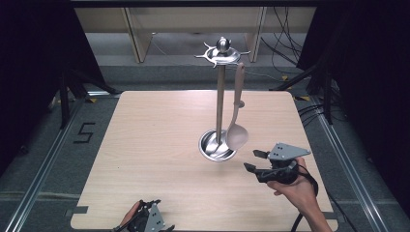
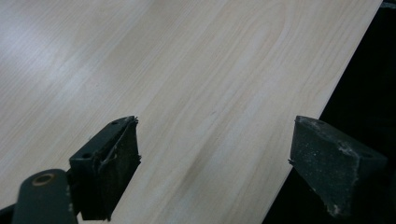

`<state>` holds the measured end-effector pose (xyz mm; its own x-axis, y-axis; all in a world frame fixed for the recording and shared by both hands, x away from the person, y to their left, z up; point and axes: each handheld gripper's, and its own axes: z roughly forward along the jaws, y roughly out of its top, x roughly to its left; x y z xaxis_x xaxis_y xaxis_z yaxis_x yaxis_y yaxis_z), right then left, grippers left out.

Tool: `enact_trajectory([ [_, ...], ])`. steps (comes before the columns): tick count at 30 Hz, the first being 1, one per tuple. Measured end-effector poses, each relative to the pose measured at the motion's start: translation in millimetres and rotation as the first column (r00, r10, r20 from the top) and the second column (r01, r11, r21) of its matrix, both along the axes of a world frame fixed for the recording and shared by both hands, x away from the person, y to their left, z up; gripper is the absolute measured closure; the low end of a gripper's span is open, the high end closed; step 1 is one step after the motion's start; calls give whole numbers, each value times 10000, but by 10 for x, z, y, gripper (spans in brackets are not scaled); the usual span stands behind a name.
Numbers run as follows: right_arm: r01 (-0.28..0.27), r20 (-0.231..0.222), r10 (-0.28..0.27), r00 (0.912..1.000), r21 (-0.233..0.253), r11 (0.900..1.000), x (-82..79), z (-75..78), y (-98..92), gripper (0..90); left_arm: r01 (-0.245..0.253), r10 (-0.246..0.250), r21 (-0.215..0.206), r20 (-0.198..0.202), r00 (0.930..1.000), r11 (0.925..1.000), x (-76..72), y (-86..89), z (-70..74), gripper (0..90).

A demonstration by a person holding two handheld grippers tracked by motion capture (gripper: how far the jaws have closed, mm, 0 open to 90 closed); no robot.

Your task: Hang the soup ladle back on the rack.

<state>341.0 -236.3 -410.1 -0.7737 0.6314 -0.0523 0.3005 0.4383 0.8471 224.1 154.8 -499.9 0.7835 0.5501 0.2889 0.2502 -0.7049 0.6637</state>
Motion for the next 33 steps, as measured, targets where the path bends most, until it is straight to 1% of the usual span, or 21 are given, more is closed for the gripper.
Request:
enact_trajectory([
  [1,-32,-202,31,9998,-46,10000,-18,-30,-13,433,2,-3,-40,-28,10000,10000,-8,2,11,148],
  [2,85,-104,-87,9999,-123,9999,-29,-51,-33,432,-6,6,0,20,10000,10000,-7,0,10,148],
  [5,169,-480,-178,9987,-185,9997,-70,-113,-82,428,87,-87,59,-62,9999,9999,-6,2,3,148],
  [9,8,-275,-18,9996,-366,9993,-80,-169,-167,428,60,-60,24,-46,10000,10000,-3,1,4,148],
  [10,222,-489,-238,9985,-316,9993,-108,-178,-184,427,62,-62,0,-64,10000,10000,-6,1,7,148],
  [12,241,-542,-257,9982,-298,9993,-135,-201,-219,425,5,-5,-133,-22,10000,9999,-12,-8,0,148],
  [13,148,-555,-166,9983,-311,9994,-144,-211,-235,425,90,-90,4,-61,9999,10000,-14,-1,1,148],
  [14,295,-494,-310,9983,-314,9991,-166,-222,-255,423,48,-48,-83,-28,10000,10000,-18,-4,-12,148],
  [15,332,-650,-351,9973,-290,9990,-188,-229,-255,419,45,-45,54,0,10000,10000,-18,2,-16,148],
  [16,195,-587,-217,9980,-378,9991,-188,-234,-272,416,70,-70,61,-50,10000,10000,-16,7,-13,148],
  [20,409,-880,-435,9952,-315,9987,-274,-261,-284,409,86,-86,15,14,10000,10000,-18,7,5,148],
  [21,201,-466,-223,9987,-455,9988,-259,-278,-298,399,49,-50,-159,-14,10000,9999,-22,2,-5,148],
  [22,303,-639,-330,9974,-420,9987,-277,-283,-298,392,38,-38,74,38,10000,10000,-16,7,-7,148],
  [23,387,-1003,-422,9941,-366,9986,-311,-299,-285,385,97,-97,59,-57,9999,9999,-17,10,-5,148],
  [26,363,-927,-404,9949,-453,9983,-323,-335,-303,375,61,-62,-18,-10,10000,10000,-20,1,-9,149],
  [27,454,-1167,-496,9919,-383,9982,-348,-341,-297,373,110,-110,37,-33,9999,9999,-21,3,-3,148],
  [28,329,-1003,-372,9943,-444,9985,-336,-353,-313,369,84,-85,-144,-49,10000,9999,-24,-1,-9,148],
  [30,379,-830,-419,9957,-486,9981,-339,-366,-325,366,71,-71,-80,-22,10000,9999,-21,1,-9,148],
  [31,283,-970,-330,9947,-504,9983,-357,-382,-336,363,45,-45,-26,1,10000,10000,-20,4,-11,148],
  [32,341,-868,-384,9955,-506,9981,-364,-387,-341,362,45,-45,-26,1,10000,10000,-20,4,-11,148],
  [33,430,-1108,-480,9927,-468,9980,-396,-389,-344,359,43,-44,-161,-3,10000,9999,-26,-1,-13,148],
])
